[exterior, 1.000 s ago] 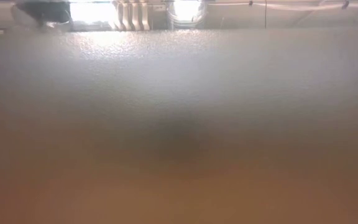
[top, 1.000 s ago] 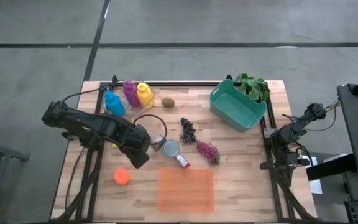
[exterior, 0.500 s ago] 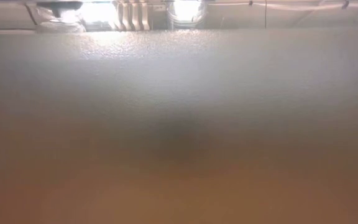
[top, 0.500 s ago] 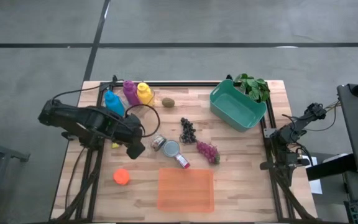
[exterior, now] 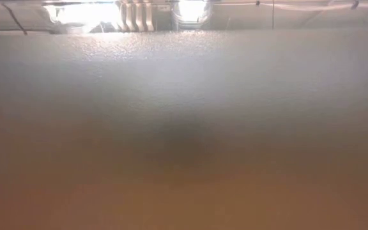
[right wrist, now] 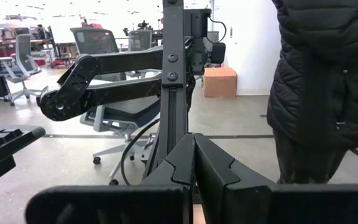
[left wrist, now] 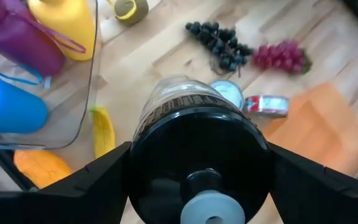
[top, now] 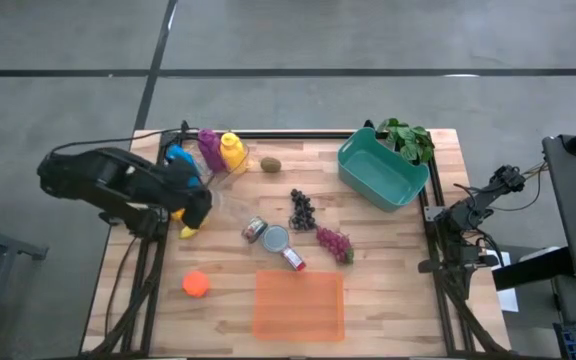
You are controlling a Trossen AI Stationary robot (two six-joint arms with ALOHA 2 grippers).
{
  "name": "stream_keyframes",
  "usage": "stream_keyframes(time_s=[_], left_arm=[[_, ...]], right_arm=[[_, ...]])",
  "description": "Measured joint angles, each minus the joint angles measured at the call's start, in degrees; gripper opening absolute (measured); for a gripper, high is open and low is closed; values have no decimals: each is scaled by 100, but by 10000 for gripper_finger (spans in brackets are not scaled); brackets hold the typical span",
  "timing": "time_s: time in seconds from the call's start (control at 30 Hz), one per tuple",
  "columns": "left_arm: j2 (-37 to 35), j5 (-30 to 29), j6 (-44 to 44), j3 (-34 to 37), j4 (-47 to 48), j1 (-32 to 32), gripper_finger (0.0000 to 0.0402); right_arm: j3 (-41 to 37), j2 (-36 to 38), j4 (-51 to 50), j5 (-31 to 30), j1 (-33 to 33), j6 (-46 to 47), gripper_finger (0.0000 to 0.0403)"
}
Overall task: Pick & Place Food Item
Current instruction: Put the transparent water bottle into the transparent bin
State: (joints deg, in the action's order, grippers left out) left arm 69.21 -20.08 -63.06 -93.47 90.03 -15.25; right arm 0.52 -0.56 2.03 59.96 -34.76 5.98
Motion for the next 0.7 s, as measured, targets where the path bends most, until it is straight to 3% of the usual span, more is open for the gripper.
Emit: stream_keyframes(time_s=[0.37, 0.7], left_arm=[[-782, -887, -298, 0, 2, 10, 317], [-951, -1351, -22, 2, 1, 200, 317]], right_arm=[[-1, 0, 0, 0, 0, 1, 8], [-1, 0, -1, 0, 1, 0, 8]])
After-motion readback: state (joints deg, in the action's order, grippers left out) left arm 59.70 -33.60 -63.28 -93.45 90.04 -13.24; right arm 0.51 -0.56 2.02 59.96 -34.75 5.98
